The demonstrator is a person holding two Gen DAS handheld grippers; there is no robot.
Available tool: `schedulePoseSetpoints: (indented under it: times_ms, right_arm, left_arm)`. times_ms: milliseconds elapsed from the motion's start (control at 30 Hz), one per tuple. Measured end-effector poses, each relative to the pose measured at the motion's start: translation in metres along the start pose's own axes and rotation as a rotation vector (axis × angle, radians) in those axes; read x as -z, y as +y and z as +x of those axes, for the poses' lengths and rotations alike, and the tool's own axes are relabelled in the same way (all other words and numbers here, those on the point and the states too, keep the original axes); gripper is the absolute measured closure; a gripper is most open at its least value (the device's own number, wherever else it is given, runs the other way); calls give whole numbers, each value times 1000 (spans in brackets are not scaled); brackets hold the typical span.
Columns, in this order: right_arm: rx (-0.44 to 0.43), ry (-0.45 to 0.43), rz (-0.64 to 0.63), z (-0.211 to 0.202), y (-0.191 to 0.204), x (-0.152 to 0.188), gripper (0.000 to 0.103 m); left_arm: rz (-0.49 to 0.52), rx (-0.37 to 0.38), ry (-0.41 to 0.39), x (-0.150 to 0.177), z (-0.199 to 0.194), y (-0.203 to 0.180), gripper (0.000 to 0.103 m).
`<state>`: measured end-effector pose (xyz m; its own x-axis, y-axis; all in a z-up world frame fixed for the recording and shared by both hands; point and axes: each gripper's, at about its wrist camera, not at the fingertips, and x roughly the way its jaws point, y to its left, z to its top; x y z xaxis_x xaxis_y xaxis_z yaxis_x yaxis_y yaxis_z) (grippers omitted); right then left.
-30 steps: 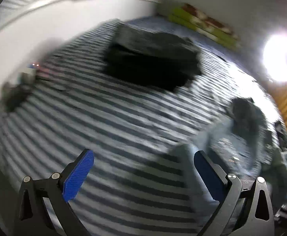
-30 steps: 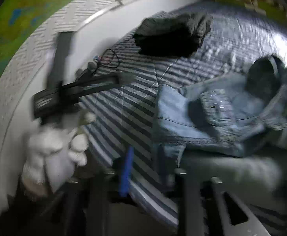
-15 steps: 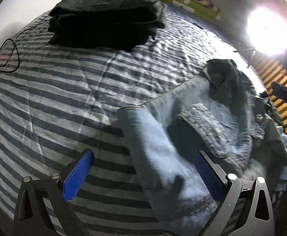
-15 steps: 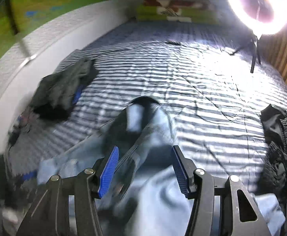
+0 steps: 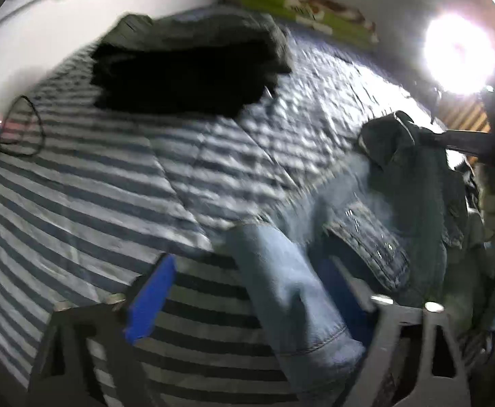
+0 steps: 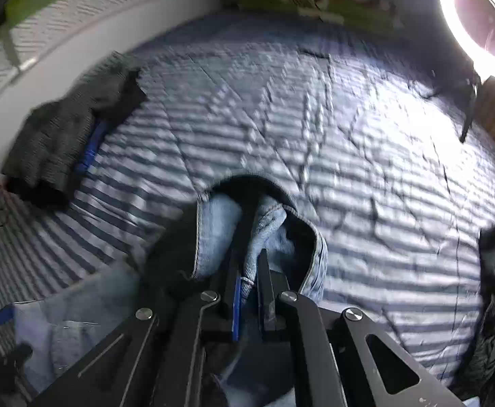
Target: Organize objects
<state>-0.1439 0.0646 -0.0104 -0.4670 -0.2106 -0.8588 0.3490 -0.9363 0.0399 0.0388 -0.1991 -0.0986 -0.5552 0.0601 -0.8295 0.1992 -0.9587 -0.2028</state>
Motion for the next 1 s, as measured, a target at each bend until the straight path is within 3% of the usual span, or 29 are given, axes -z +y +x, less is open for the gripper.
schedulePoseSetpoints:
  times_ms: [100,233,267,300,333,367,400,467,533,667,800,1000]
  right_arm:
    - [-12,-88,-40,-36,5,-10,98]
    - [-44,-214,-60,-88,14,-26,98]
    - [-67,-250,-64,-99,16,-29,98]
    - [-97,-284,-73,-109,18,-30,98]
    - [-110,-310,-84,-114,22,-30,98]
    - [-113,-312,-92,-113,25,-30,98]
    - [-106,-282,-102,-107,28,-30,98]
    - [-93,-156,-114,-83,32,-30,98]
    - [-80,-85,-110,-63,30,-21,98]
    - [-42,-61,-112,-54,22,-1,98]
    - [1,-135,-48,-86,2,-4,98]
    - [111,-337,-20,-183,-20,-47,98]
  left_arm:
    - [-53,44,10,-1,-2,14,50]
    - [-84,45,27,-1,8,27,50]
    - [-82,94,37,-3,9,26,47]
    - [-77,110,29,-4,7,24,37]
    - [-68,97,5,-4,3,21,29]
    - [-61,83,-11,-5,0,19,13]
    - [-44,74,-35,-6,-5,16,8]
    - [-10,63,-48,-9,-10,9,8]
    - [19,42,-51,-13,-17,4,8]
    - [19,36,-82,-18,-36,4,8]
    - [-17,27,-91,-16,-46,10,8]
    - [-76,79,-125,-27,-57,7,8]
